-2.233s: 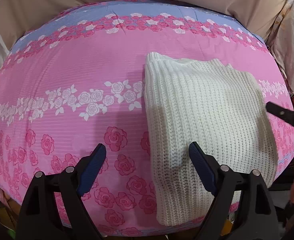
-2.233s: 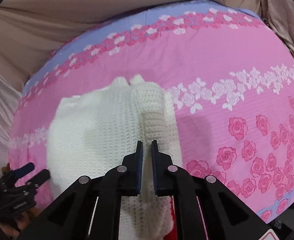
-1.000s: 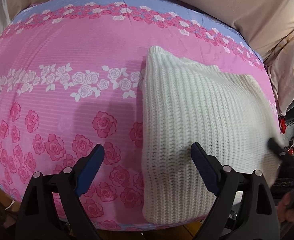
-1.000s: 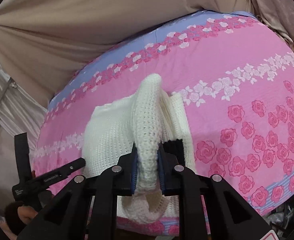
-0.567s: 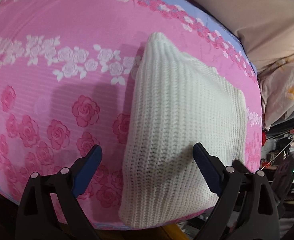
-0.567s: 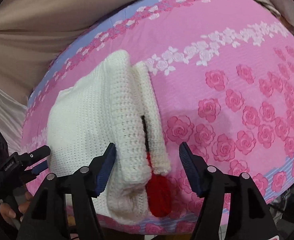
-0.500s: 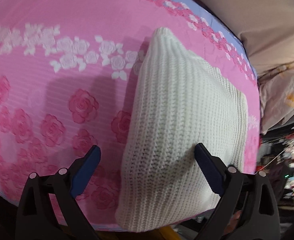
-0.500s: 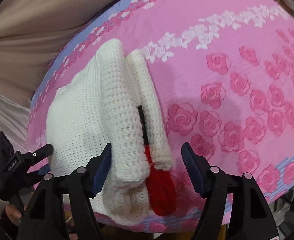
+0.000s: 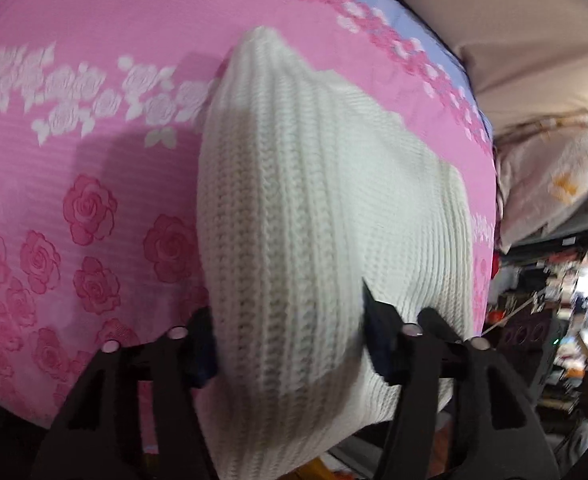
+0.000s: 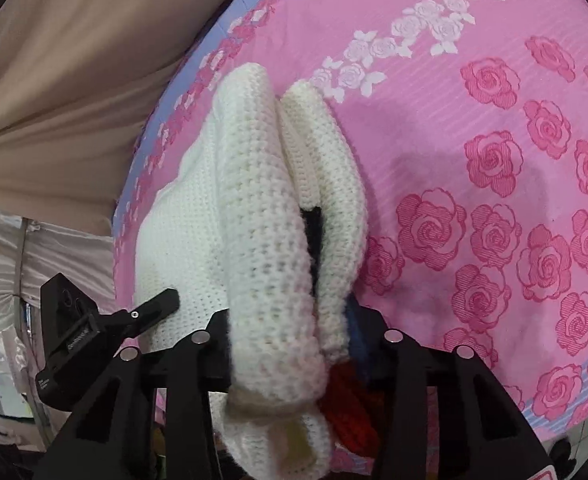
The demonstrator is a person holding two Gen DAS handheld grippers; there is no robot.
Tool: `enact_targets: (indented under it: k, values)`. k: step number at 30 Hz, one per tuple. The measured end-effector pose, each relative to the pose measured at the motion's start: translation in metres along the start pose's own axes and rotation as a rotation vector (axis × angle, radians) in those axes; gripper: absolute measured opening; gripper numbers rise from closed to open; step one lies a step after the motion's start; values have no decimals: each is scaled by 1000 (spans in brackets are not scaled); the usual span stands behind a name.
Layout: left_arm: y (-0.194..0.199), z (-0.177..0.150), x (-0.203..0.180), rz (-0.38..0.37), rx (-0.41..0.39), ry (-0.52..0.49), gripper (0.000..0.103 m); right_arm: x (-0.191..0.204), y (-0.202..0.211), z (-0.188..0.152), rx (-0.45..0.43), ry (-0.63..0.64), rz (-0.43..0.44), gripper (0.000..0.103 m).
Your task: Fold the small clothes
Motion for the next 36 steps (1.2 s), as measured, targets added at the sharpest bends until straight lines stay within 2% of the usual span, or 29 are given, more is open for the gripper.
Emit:
enact_targets:
  k: [2,8,16,20,21,23,25,26,27,29,30,32,35,36]
  values:
    - [14,-4,-21,-2,-20,-75,47,12,22,-1,-45,15,29,38]
    - [61,-14,-103,-58,-77,-316,45,44,105,-2,-226,77,57,37]
    - [140,-25,-194,-168,-246,-583,45,85,220,10,-516,194,94,36]
    - [194,-30,-220,-225,-360,-679,45,133,268,15,-657,333,120,31]
    - [211,-30,-225,-234,-404,-708,46,146,279,15,-690,374,146,24]
    - [245,-32,-231,-262,-485,-758,46,180,296,18,-741,467,205,23]
    - [270,-30,-230,-292,-530,-786,46,221,301,21,-770,579,188,23]
    - [277,-28,-229,-292,-542,-792,46,235,298,23,-771,614,193,23]
    - [283,-25,-224,-245,-587,-794,46,249,288,29,-758,644,209,23]
    - [282,-14,-208,-90,-690,-779,45,261,256,43,-694,661,209,23]
    - [270,-2,-189,-13,-681,-746,44,259,232,52,-633,645,190,23]
    - [239,25,-144,37,-579,-659,30,240,184,62,-528,583,164,25]
    - [173,69,-41,131,-404,-429,26,188,87,65,-309,447,104,26]
    - [162,74,-16,159,-388,-364,25,170,57,62,-240,411,80,24]
Point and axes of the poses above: each gripper's, at about its wrist camera, not at the fingertips, and y roughly against the way its jaws point, x to its left, z to its top, the point moved 1 cm from there along -y, roughly the way its jaws point, and after that the axes turned 4 degrees about y, right-handed, at the moved point
